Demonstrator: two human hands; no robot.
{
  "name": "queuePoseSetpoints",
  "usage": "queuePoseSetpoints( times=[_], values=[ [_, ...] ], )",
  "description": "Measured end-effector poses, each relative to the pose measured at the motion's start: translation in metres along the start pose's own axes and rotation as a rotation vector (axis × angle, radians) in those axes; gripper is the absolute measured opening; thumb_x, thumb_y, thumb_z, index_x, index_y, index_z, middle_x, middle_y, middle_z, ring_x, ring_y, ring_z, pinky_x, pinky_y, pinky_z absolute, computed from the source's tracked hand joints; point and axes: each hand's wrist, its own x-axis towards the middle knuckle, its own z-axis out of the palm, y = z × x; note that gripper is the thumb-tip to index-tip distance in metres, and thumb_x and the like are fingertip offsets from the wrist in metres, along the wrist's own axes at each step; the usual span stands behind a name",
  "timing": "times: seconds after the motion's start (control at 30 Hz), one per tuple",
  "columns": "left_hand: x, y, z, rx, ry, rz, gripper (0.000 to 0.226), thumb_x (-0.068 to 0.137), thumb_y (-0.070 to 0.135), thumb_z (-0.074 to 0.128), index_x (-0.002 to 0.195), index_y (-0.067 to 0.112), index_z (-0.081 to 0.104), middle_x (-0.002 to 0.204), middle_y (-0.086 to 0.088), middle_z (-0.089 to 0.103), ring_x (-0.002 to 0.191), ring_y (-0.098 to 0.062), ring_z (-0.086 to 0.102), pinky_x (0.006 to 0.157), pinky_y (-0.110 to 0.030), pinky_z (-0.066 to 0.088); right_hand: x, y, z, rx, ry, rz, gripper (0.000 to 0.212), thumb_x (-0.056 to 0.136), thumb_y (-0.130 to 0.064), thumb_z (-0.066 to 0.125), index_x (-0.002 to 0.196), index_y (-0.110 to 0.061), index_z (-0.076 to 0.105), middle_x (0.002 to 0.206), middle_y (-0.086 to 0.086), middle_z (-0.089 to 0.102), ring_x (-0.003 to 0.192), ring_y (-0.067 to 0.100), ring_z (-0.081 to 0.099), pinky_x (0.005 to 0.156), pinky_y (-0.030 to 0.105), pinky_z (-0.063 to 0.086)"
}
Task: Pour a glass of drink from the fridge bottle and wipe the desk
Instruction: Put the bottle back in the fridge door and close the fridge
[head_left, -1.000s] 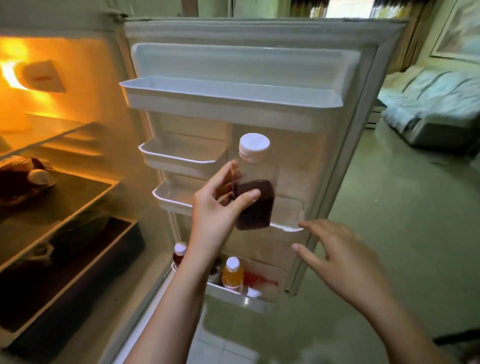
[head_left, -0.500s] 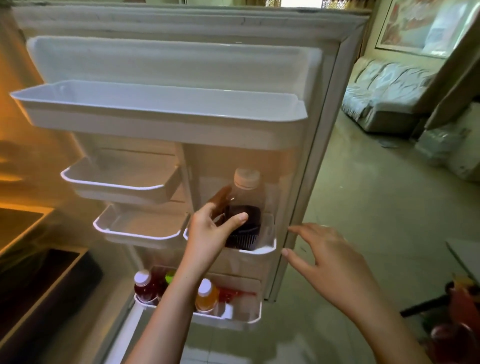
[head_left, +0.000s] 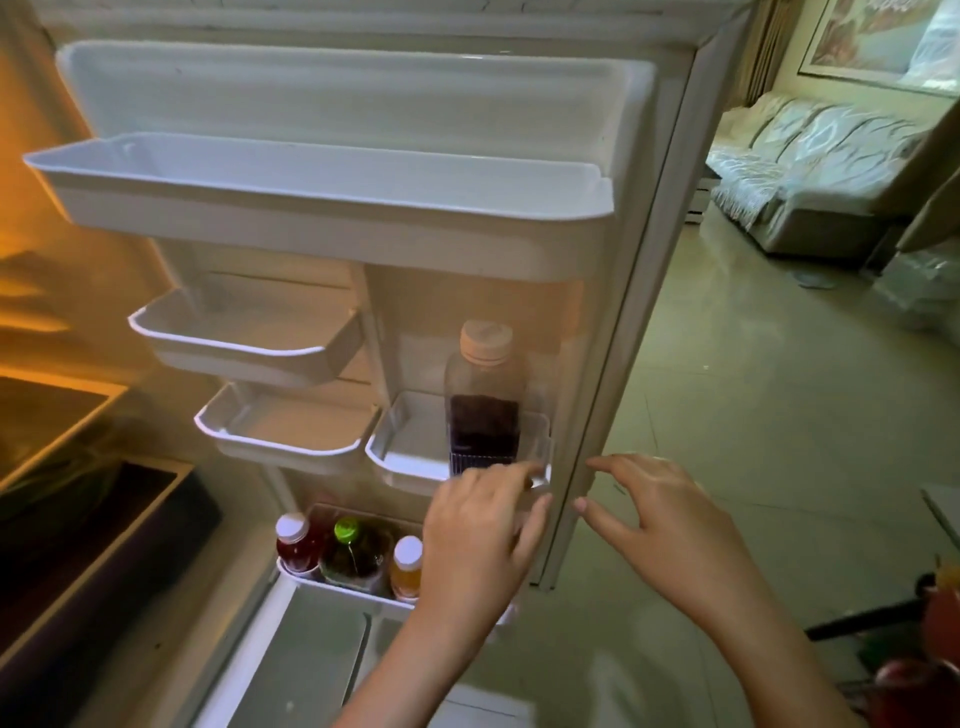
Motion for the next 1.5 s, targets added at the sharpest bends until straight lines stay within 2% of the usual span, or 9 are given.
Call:
queuePoseSetpoints(
  times=[0.17,0.4,0.7,0.9,1.1,1.23,1.33,1.4,1.5],
  values=[
    [-0.006,0.005,0.006,0.115,-0.115,-0.047,0.018,0.086,0.035,0.059,0.095,0.022,0.066,0.088,0.003,0.065,0.080,-0.022,0.058,0.069,-0.034,0.043,-0.016,0.011,0.002,0.052,-0.043,-0.002,0.039,0.084,-0.053,0.052,0.119,-0.036,0.055,0.122,-0.015,0.057,0.113,0.010,0.049,0.089,0.033,0.044],
    [-0.035,0.013,-0.018,0.109,-0.059,-0.174,0.017,0.087,0.036,0.061,0.082,0.019,0.061,0.078,0.003,0.059,0.076,-0.021,0.053,0.068,-0.034,0.040,-0.048,0.031,0.008,0.147,-0.088,0.068,0.038,0.081,-0.047,0.060,0.116,-0.032,0.057,0.120,-0.010,0.060,0.105,0.015,0.055,0.082,0.033,0.045],
    [-0.099,-0.008,-0.080,0.041,-0.044,-0.193,0.025,0.090,0.040,0.054,0.083,0.016,0.058,0.081,0.005,0.055,0.080,-0.015,0.048,0.077,-0.022,0.038,-0.075,-0.013,0.018,0.276,-0.120,0.013,0.082,0.071,-0.058,0.066,0.138,-0.039,0.022,0.119,-0.018,0.050,0.109,0.009,0.053,0.086,0.037,0.048],
    [-0.131,-0.023,-0.126,0.024,-0.038,-0.264,0.020,0.087,0.035,0.056,0.078,0.017,0.054,0.079,0.009,0.049,0.080,-0.009,0.043,0.064,-0.024,0.041,-0.090,-0.060,0.018,0.264,-0.074,-0.052,0.040,0.068,-0.056,0.069,0.094,-0.043,0.042,0.086,-0.019,0.064,0.077,0.000,0.063,0.066,0.034,0.053],
    [-0.165,-0.049,-0.181,-0.037,-0.029,-0.344,0.018,0.085,0.032,0.051,0.077,0.017,0.055,0.078,0.007,0.052,0.080,-0.011,0.049,0.066,-0.032,0.045,-0.124,-0.112,0.033,0.281,-0.041,-0.109,0.051,0.051,-0.069,0.069,0.083,-0.034,0.050,0.070,-0.019,0.063,0.064,-0.001,0.061,0.057,0.032,0.052],
    [-0.179,-0.051,-0.215,-0.081,0.158,-0.509,0.022,0.087,0.040,0.059,0.072,0.024,0.056,0.071,0.011,0.057,0.073,-0.008,0.055,0.062,-0.021,0.041,-0.144,-0.154,0.047,0.341,-0.099,-0.194,0.047,0.052,-0.072,0.065,0.081,-0.039,0.050,0.069,-0.020,0.062,0.062,-0.007,0.058,0.052,0.021,0.047],
    [-0.183,-0.035,-0.239,-0.248,0.300,-0.549,0.009,0.089,0.032,0.062,0.095,0.025,0.063,0.089,0.012,0.066,0.086,-0.005,0.062,0.070,-0.019,0.048,-0.152,-0.186,0.059,0.329,-0.128,-0.213,0.048,0.051,-0.078,0.060,0.079,-0.041,0.050,0.071,-0.023,0.062,0.065,-0.010,0.056,0.050,0.015,0.040],
    [-0.185,-0.026,-0.252,-0.364,0.328,-0.527,0.032,0.089,0.035,0.061,0.120,0.027,0.057,0.116,0.015,0.061,0.107,-0.001,0.058,0.084,-0.013,0.047,-0.156,-0.207,0.069,0.323,-0.107,-0.246,0.051,0.051,-0.082,0.057,0.079,-0.039,0.049,0.073,-0.023,0.062,0.068,-0.007,0.057,0.053,0.020,0.044],
    [-0.194,-0.028,-0.266,-0.351,0.362,-0.525,0.052,0.085,0.041,0.060,0.135,0.031,0.046,0.135,0.018,0.049,0.120,0.004,0.049,0.094,-0.012,0.042,-0.164,-0.236,0.085,0.348,-0.076,-0.326,0.047,0.059,-0.073,0.063,0.082,-0.035,0.048,0.078,-0.020,0.062,0.074,0.002,0.059,0.058,0.026,0.044]
  ],
)
